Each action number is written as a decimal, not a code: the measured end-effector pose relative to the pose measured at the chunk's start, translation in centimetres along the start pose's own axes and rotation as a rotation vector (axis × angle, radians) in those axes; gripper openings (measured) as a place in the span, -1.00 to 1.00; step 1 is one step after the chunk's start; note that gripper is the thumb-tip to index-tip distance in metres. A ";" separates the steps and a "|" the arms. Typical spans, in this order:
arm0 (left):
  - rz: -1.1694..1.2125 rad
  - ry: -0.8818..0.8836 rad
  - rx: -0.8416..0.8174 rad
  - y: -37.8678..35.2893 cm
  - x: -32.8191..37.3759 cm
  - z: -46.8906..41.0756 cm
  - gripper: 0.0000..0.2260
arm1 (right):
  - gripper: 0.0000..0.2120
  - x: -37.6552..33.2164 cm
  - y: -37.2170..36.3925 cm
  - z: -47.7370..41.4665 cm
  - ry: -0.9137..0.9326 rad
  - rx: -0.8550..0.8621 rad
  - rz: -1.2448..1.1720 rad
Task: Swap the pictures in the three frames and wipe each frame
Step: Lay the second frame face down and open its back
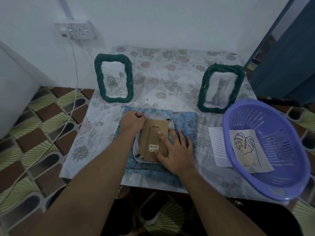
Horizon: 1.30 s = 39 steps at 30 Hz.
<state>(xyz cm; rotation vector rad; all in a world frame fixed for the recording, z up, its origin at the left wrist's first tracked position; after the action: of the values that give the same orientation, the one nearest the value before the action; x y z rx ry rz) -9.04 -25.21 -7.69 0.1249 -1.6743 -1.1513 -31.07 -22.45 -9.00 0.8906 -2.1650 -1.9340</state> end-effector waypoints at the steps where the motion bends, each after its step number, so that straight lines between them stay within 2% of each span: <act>1: -0.006 0.006 0.006 0.0 0.1 0.0 -0.76 | -0.33 0.0 -0.1 0.0 -0.003 -0.003 0.001; 7: -0.049 0.015 0.027 0.0 0.7 0.2 -0.74 | -0.34 0.1 -0.1 -0.1 -0.003 -0.009 0.003; 11: -0.026 -0.047 -0.011 0.0 0.5 0.7 -0.75 | -0.33 0.1 -0.1 0.0 0.003 -0.014 0.014; 15: 0.029 -0.290 -0.088 0.4 0.3 3.0 -0.54 | -0.33 0.1 -0.1 0.0 -0.001 -0.023 0.007; 19: -0.129 -0.543 -0.041 1.7 -0.9 5.5 -0.29 | -0.31 0.0 -0.2 0.1 -0.008 -0.047 0.014; 21: -0.232 -0.532 -0.049 2.0 -1.9 6.2 -0.18 | -0.30 0.0 -0.1 0.1 -0.011 -0.051 0.016; 26: -0.453 -0.558 -0.192 0.9 -4.5 7.8 -0.10 | -0.32 -0.1 -0.3 0.1 -0.001 -0.075 0.038; 34: -0.491 -0.586 -0.163 1.3 -4.3 8.1 -0.05 | -0.27 -0.2 -0.2 0.0 -0.023 -0.114 0.029; 39: -0.481 -0.592 -0.150 1.4 -4.3 8.1 -0.07 | -0.22 -0.6 0.9 -1.1 -0.110 -0.131 -0.020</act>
<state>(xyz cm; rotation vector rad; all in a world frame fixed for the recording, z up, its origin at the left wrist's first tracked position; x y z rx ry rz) -12.91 -16.96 -9.46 0.0994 -2.1300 -1.7992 -30.37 -23.11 -7.76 0.8046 -2.0634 -2.1544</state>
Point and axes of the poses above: each hand's wrist, its own z-axis away from the middle knuckle, its own y-axis out of the back of the hand, x = y × z, the point moved 8 cm from there along -z, towards the middle knuckle, and after that the axes turned 15 degrees about x, right-handed, at the moved point
